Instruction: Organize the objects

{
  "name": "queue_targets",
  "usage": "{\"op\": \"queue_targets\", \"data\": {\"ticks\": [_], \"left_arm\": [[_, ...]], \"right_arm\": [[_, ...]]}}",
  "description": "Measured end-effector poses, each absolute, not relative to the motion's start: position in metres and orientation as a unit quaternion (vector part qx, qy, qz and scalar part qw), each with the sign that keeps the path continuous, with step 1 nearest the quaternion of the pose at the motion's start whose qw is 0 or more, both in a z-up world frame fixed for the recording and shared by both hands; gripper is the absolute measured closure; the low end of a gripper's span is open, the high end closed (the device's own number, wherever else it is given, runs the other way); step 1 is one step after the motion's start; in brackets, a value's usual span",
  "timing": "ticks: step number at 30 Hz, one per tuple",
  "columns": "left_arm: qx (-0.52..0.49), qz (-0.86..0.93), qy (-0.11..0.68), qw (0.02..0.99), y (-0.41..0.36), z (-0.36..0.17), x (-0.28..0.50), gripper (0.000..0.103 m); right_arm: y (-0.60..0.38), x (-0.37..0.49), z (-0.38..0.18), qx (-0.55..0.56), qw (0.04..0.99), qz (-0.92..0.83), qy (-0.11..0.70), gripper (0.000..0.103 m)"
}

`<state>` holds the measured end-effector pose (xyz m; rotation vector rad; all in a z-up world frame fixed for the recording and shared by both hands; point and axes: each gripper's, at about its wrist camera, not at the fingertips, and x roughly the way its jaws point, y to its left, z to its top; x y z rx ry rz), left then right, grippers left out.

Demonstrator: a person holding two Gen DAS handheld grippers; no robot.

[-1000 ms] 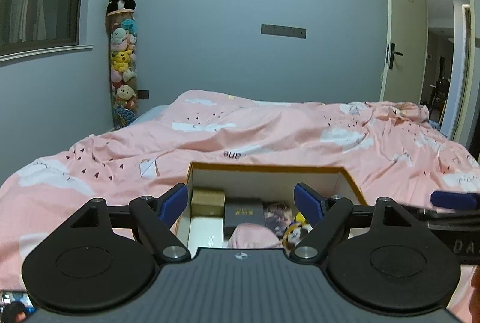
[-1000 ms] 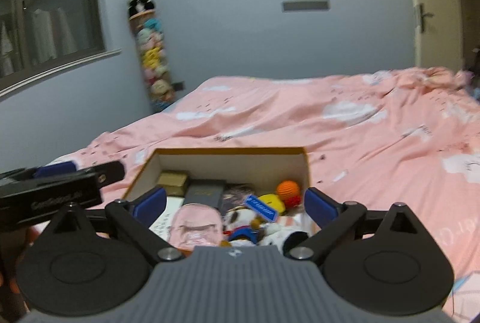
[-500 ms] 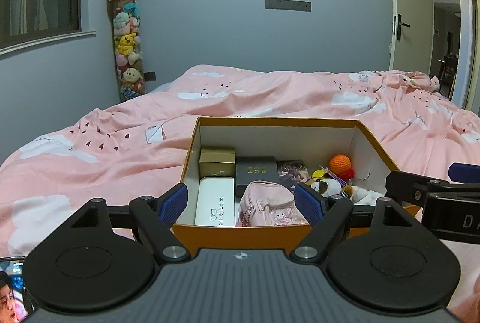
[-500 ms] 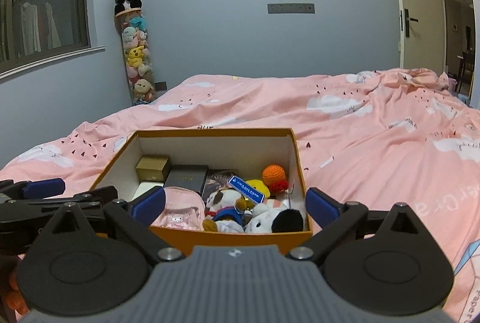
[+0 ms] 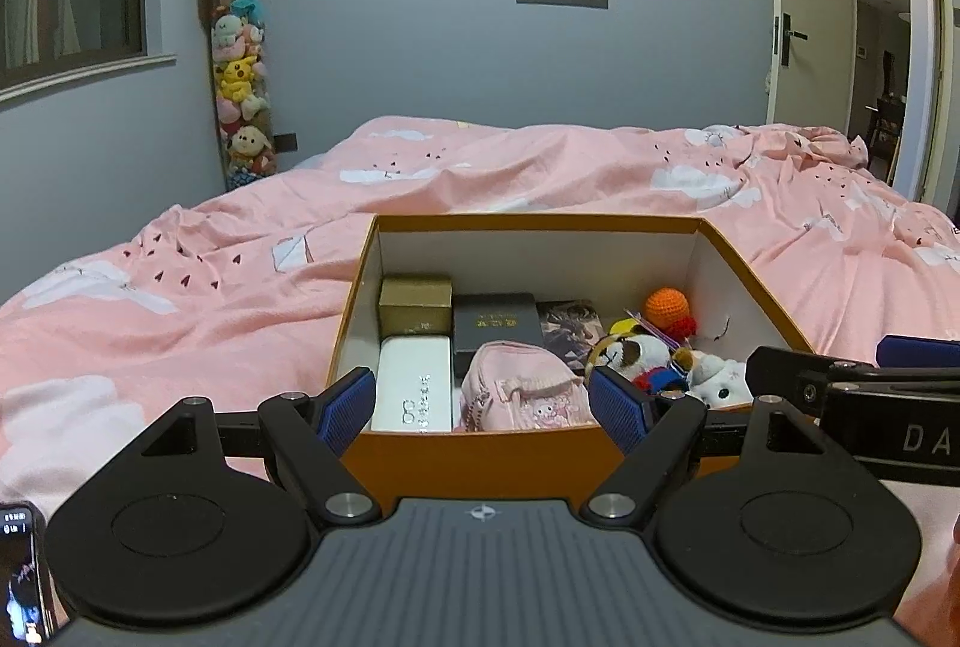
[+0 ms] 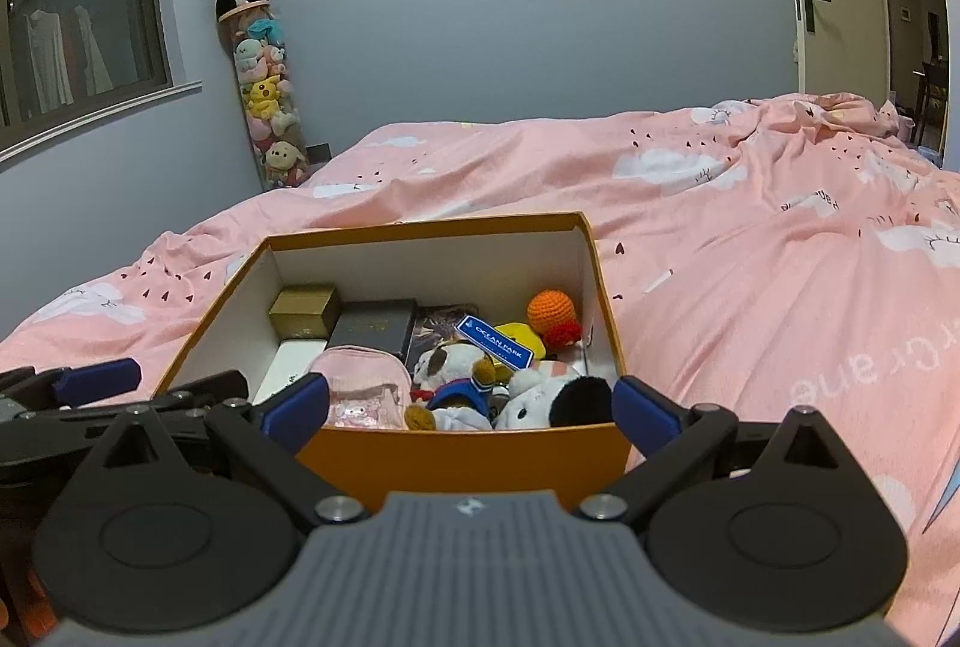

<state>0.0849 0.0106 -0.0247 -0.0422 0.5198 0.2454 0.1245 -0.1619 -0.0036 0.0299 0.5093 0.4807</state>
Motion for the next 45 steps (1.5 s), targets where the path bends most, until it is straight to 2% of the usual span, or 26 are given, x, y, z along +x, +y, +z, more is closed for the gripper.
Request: {"op": "queue_targets", "data": {"ticks": [22, 45], "left_arm": [[-0.037, 0.124, 0.309, 0.942, 0.0152, -0.0312, 0.0894, 0.009], [-0.039, 0.126, 0.314, 0.94, 0.0181, -0.0306, 0.0882, 0.009]], "right_arm": [[-0.1569, 0.1224, -0.0063, 0.012, 0.938, 0.235, 0.255, 0.002], [-0.1611, 0.1291, -0.0127, 0.021, 0.935, 0.223, 0.274, 0.002]]}}
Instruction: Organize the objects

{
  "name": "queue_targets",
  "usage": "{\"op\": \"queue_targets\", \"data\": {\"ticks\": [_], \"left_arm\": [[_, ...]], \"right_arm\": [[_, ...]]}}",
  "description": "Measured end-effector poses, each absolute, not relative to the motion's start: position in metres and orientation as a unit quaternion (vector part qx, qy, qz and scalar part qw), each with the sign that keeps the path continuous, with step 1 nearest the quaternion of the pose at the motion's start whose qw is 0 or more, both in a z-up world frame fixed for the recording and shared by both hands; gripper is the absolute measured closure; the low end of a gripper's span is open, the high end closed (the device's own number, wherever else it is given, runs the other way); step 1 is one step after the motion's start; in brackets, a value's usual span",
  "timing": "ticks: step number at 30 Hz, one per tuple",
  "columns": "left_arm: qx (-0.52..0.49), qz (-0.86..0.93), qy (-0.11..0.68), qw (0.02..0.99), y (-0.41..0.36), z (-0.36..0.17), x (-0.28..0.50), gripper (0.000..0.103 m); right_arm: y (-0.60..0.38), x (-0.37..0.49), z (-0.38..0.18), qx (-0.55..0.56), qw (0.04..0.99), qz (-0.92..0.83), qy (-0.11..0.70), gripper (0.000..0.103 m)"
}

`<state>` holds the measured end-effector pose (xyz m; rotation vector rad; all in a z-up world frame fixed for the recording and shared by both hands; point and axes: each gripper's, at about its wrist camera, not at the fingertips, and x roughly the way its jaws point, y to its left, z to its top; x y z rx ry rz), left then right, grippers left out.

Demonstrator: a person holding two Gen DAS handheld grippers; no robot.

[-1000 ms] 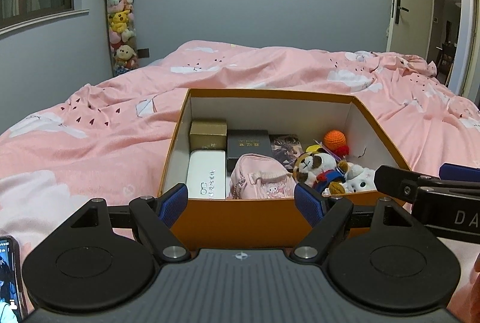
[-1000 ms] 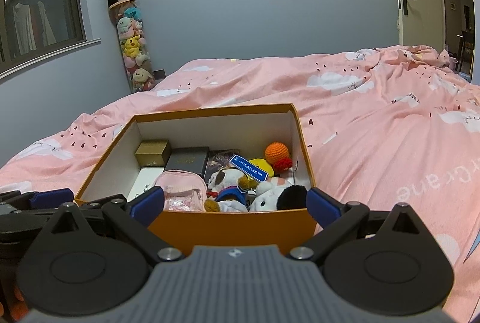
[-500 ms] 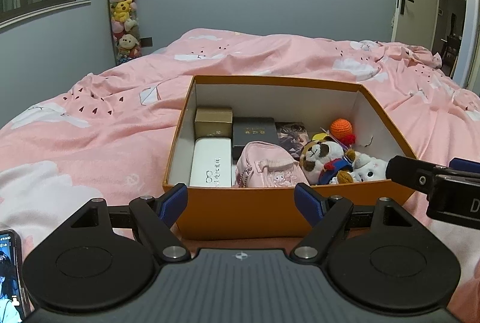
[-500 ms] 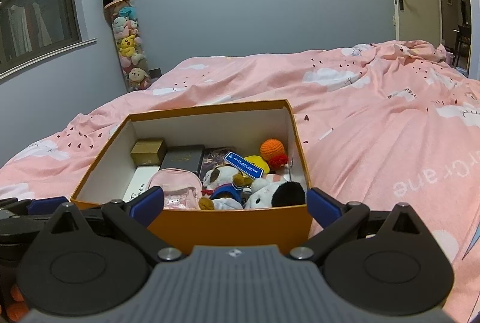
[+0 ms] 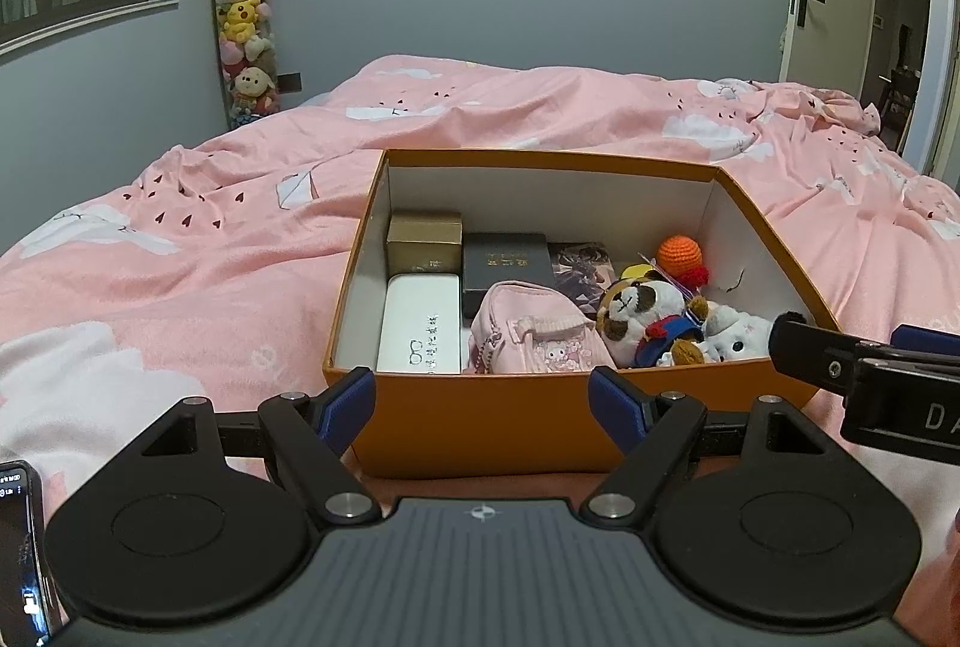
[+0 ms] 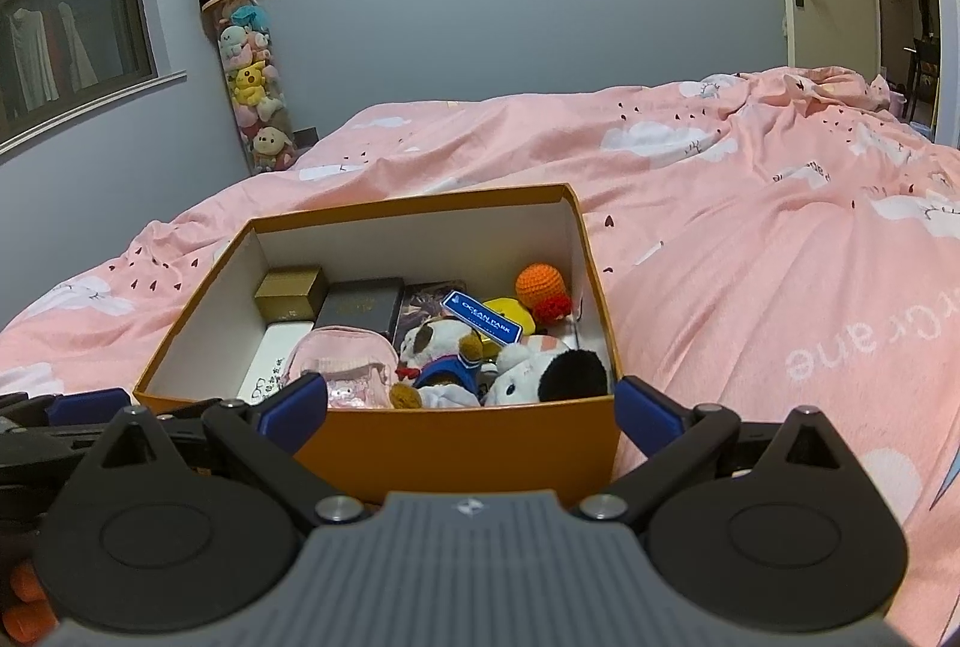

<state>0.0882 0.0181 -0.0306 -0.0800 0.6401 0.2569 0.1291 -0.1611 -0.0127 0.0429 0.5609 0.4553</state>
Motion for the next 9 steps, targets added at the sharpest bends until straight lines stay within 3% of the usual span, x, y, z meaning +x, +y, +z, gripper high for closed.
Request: {"op": "queue_targets", "data": {"ticks": [9], "left_arm": [[-0.036, 0.125, 0.313, 0.941, 0.0169, -0.0303, 0.0883, 0.009]], "right_arm": [[-0.1608, 0.1293, -0.0136, 0.019, 0.934, 0.223, 0.278, 0.002]]}}
